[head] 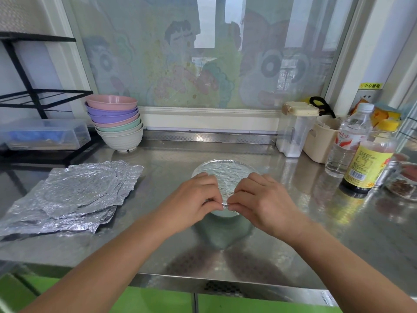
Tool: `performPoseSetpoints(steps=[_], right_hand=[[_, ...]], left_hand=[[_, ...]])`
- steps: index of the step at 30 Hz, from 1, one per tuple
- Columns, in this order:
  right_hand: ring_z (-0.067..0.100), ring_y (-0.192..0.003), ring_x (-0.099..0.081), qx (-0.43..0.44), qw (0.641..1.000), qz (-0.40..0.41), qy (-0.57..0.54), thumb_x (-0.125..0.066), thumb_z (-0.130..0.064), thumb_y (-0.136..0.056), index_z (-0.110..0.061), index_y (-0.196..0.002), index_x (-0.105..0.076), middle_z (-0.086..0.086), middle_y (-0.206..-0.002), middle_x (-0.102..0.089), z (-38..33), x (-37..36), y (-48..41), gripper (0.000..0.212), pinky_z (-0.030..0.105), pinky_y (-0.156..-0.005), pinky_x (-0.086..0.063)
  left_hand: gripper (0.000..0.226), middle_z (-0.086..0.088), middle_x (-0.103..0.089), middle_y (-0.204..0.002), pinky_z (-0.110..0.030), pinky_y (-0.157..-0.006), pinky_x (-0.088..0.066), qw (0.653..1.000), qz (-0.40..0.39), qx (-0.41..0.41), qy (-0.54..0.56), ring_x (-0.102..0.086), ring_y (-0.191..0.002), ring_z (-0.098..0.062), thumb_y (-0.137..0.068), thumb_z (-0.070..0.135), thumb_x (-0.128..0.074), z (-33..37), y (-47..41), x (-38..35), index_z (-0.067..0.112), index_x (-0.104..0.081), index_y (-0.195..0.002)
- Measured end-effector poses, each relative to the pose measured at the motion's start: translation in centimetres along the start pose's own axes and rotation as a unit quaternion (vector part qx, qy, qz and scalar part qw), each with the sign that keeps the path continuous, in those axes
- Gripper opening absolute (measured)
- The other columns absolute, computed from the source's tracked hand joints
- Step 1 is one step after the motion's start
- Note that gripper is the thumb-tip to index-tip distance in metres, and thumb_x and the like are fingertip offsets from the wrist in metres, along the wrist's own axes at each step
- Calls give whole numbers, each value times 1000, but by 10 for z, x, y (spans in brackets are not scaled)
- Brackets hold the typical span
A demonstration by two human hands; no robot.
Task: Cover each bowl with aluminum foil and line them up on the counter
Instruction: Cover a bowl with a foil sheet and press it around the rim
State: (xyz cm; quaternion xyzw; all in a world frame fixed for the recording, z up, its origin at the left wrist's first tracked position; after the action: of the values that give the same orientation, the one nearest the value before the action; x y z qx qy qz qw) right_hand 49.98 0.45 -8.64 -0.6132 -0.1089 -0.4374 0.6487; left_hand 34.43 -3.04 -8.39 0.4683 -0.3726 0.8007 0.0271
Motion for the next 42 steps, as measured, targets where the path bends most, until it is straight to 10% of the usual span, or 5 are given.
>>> performPoseSetpoints(steps=[42], right_hand=[[20, -71, -57, -1, 1000, 22, 16, -61, -35, -91, -24, -76, -73, -6, -78, -63, 14, 12, 12, 22, 32, -59, -38]], left_hand=[[24, 8, -54, -80, -27, -70, -44, 999, 44, 3, -1, -45, -81, -6, -77, 37, -75, 8, -6, -16, 15, -67, -77]])
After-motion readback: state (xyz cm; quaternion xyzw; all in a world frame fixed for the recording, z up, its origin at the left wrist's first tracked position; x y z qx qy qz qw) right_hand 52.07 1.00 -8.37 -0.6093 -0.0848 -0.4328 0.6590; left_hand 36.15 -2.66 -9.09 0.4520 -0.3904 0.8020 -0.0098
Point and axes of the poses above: each hand's wrist, its own y-axis away from the middle knuckle, its own x-axis out of the back of the hand, z = x × y, the point moved 5 cm from there along -y, towards the middle knuckle
